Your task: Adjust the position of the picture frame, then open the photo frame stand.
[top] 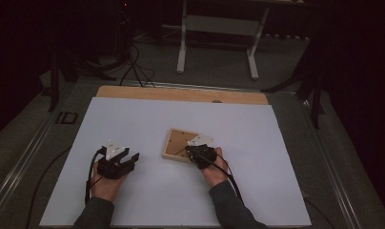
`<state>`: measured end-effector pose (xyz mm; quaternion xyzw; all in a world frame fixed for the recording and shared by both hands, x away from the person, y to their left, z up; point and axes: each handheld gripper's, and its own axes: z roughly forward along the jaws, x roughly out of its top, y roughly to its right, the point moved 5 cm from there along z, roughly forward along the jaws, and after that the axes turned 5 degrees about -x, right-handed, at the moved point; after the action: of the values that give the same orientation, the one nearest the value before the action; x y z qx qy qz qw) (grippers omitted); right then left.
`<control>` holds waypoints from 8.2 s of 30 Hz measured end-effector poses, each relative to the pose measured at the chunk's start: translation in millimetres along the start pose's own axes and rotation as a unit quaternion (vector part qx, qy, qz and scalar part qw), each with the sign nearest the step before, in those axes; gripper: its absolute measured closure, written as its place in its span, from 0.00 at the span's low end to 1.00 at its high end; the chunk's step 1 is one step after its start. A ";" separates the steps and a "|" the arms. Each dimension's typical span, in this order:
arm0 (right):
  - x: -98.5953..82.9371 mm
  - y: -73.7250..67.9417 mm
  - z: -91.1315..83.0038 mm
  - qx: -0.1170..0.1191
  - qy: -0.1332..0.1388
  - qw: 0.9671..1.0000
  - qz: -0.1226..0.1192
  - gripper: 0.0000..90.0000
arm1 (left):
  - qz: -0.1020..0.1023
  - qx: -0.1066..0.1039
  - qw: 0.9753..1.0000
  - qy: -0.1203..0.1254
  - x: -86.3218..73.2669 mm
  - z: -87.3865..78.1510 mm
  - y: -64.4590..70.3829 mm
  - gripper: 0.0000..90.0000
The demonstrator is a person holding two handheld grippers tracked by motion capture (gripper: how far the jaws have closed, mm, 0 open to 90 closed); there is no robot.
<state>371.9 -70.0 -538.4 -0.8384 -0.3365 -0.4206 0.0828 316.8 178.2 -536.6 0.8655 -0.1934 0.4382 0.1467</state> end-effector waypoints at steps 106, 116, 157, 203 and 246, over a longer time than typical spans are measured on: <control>-39.6 22.8 -12.8 -0.015 -0.033 0.998 0.048 0.95 | 0.053 -0.040 0.996 -0.056 -3.2 51.0 47.4 0.86; -34.1 18.8 -17.1 -0.009 -0.015 0.999 0.032 0.83 | 0.056 -0.067 0.996 -0.035 5.0 44.9 51.1 0.64; -31.1 -1.8 -24.8 0.005 0.019 1.000 0.003 1.00 | 0.085 -0.105 0.990 -0.050 55.7 52.4 69.2 0.60; -31.1 0.0 -23.9 0.010 0.019 1.000 0.007 1.00 | 0.111 -0.096 0.981 -0.123 47.0 86.4 76.4 0.56; -31.1 0.5 -23.7 0.010 0.020 1.000 0.006 1.00 | 0.045 -0.118 0.987 -0.102 63.3 70.9 74.6 0.56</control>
<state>343.8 -95.8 -546.9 -0.8309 -0.3342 -0.4334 0.1003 366.3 69.3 -519.3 0.8728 -0.2963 0.3277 0.2076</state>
